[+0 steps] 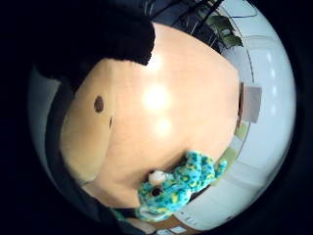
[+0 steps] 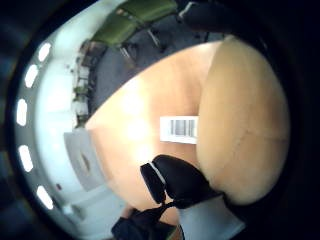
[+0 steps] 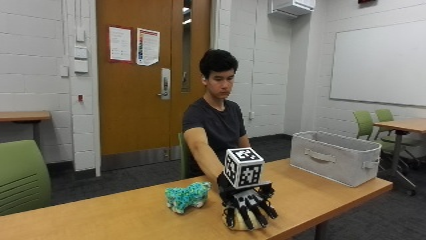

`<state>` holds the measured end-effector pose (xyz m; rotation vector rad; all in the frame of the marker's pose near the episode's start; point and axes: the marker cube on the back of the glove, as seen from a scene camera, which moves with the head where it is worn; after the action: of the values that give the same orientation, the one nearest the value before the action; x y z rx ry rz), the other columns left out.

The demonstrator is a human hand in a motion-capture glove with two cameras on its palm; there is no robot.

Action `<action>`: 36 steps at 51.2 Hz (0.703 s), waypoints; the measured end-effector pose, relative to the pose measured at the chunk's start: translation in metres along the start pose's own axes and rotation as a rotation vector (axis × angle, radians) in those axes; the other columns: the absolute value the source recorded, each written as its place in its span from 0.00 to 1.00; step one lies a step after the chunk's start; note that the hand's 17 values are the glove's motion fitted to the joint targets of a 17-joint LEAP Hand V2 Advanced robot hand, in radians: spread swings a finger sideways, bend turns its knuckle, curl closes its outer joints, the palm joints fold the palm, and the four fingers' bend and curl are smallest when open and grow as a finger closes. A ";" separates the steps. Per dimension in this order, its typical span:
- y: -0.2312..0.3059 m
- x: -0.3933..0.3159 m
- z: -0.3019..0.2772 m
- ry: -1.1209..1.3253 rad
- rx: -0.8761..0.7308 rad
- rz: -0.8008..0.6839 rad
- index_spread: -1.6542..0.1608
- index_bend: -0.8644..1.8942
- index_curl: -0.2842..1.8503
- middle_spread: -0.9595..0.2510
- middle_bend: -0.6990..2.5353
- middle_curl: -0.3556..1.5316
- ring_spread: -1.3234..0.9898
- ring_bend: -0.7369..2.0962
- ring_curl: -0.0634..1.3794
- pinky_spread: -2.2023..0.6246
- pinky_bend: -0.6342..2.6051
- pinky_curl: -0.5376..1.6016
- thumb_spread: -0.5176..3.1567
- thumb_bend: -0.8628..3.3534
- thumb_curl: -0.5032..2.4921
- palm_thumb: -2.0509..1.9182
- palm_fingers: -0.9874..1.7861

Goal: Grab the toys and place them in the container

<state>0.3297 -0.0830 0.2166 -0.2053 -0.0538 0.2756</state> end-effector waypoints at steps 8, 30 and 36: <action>-0.004 -0.002 0.010 0.033 -0.013 0.000 0.68 0.37 0.34 0.66 0.26 0.37 0.49 0.39 0.22 0.79 0.49 0.42 0.41 0.20 0.23 0.51 0.36; 0.009 -0.011 0.002 0.093 0.013 0.032 0.67 0.35 0.30 0.47 0.38 0.44 0.37 0.63 0.36 0.66 0.47 0.41 0.46 0.25 0.30 0.64 0.68; 0.016 -0.017 -0.004 0.105 -0.005 0.023 0.67 0.39 0.32 0.45 0.41 0.48 0.37 0.66 0.39 0.64 0.48 0.42 0.40 0.25 0.33 0.67 0.77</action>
<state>0.3094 -0.0732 0.2085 -0.2253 0.0517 0.2875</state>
